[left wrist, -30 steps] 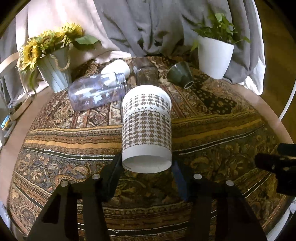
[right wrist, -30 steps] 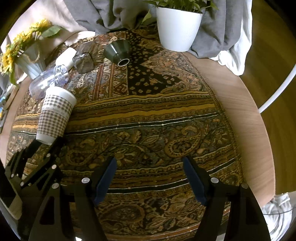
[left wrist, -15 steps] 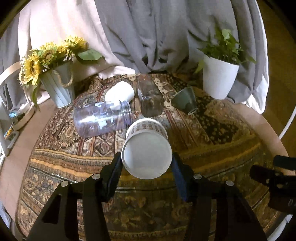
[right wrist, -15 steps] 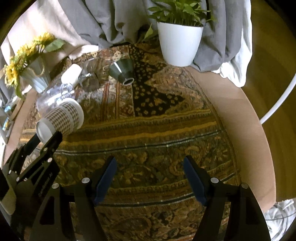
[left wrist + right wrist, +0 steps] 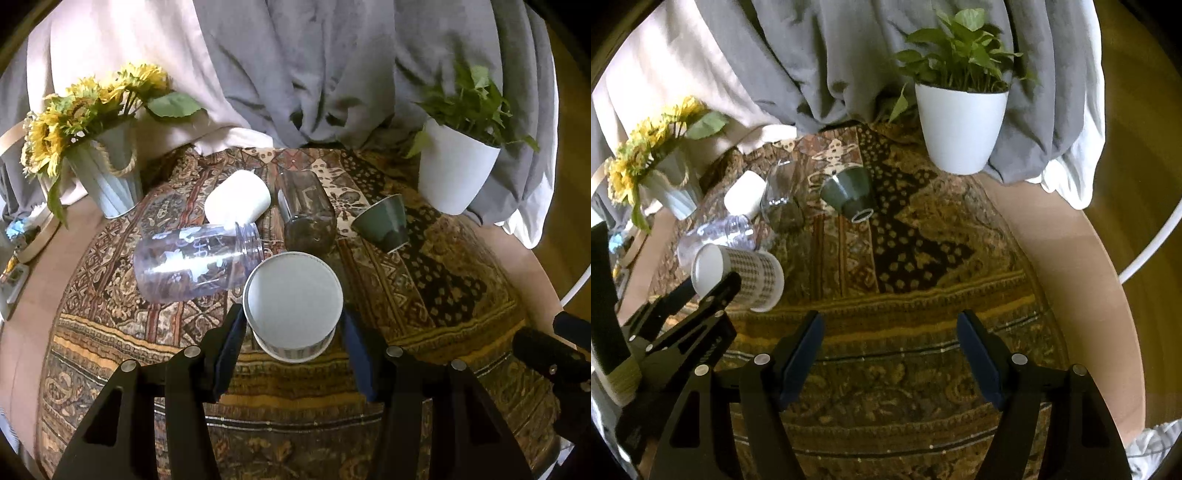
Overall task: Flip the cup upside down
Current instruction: 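Lower the inverted paper cup onto the rug and open the right tool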
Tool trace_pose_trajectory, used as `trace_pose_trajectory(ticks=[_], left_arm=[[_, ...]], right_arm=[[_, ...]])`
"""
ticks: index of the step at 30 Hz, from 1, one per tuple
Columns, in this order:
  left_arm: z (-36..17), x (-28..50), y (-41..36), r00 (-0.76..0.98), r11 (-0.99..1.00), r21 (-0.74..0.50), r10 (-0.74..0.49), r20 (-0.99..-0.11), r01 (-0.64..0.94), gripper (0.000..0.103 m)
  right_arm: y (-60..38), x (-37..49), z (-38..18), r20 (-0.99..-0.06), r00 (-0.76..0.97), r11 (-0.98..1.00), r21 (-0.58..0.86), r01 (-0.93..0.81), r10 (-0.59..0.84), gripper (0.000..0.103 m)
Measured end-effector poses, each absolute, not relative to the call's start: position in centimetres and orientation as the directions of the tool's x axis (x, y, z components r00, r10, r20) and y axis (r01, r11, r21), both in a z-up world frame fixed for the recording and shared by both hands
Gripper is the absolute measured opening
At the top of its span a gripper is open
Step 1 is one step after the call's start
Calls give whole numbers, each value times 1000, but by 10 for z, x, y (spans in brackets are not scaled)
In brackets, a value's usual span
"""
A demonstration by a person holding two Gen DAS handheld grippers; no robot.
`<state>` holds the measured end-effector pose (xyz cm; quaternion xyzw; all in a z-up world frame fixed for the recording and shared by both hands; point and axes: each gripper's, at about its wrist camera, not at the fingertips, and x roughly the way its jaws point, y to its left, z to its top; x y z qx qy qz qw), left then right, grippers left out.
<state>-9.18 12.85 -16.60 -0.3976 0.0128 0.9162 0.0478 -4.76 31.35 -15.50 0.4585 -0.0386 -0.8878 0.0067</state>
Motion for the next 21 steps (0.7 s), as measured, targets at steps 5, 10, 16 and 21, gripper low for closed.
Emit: trace_pose_trajectory(ticks=[5,10,16,21], left_arm=[[-168,-105,130,-652,-996,-11,70,-755,-94,52],[-174,-114,130,-618,-995,-29,79,-782,-91,52],[-172,-113,129,-628,-994,-37,92,-773,-101,56],[-152,-98,121,-675,-994,-57,103,-731,-89,76]], right_arm=[[314,-56,-152,-809,-585,-996,85,-30,-52,74],[315,-61,-150,-807,-587,-994,99,-36,-59,74],[314,-63,-148,-803,-593,-995,93,-31,-57,74],[309,-58,-140,-793,-607,-995,90,-31,-53,74]])
